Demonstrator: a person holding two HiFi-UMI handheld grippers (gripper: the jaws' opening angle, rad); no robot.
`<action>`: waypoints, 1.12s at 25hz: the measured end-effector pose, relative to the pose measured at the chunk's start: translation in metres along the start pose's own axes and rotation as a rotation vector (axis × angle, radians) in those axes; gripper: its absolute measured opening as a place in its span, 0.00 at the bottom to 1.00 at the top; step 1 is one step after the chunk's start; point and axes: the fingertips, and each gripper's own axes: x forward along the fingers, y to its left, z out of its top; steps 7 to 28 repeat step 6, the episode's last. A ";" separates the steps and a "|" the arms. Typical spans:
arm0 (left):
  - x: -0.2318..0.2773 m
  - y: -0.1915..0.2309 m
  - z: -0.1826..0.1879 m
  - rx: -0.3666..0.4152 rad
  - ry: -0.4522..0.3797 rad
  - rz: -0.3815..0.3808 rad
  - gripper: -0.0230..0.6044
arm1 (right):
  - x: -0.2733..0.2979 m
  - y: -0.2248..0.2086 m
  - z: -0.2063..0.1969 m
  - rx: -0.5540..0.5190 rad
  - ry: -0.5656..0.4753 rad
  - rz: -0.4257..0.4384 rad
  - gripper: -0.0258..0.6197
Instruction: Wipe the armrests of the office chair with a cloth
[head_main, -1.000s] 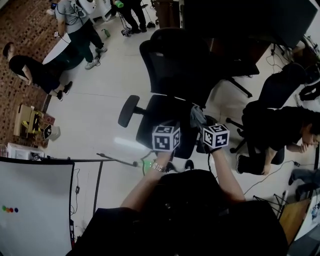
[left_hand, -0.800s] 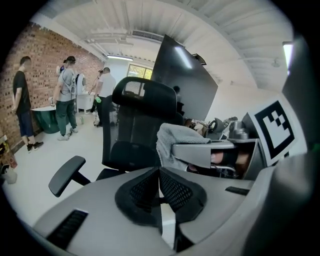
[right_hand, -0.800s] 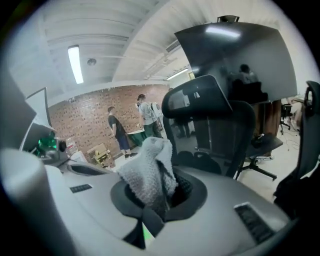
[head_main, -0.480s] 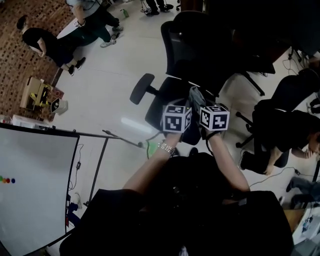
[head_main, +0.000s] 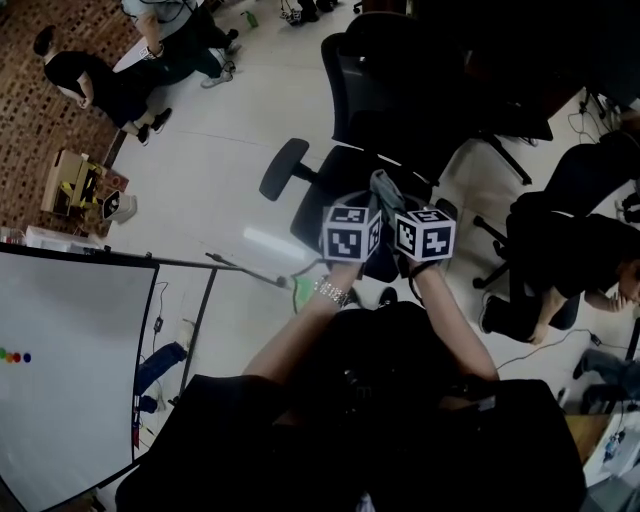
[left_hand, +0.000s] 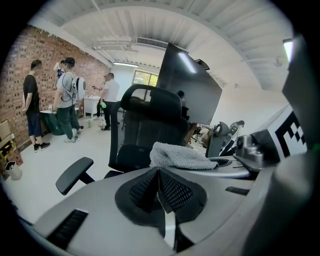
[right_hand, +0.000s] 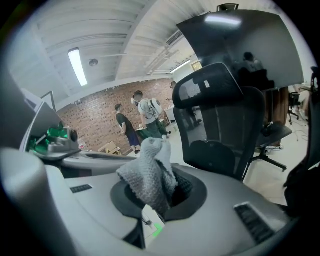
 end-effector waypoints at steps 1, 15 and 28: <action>0.000 -0.001 -0.001 0.002 0.003 -0.001 0.04 | 0.000 0.001 0.000 -0.001 -0.001 0.006 0.11; 0.002 -0.011 -0.006 -0.002 0.015 -0.015 0.04 | -0.008 -0.001 -0.002 0.002 -0.005 0.023 0.11; 0.002 -0.011 -0.006 -0.002 0.015 -0.015 0.04 | -0.008 -0.001 -0.002 0.002 -0.005 0.023 0.11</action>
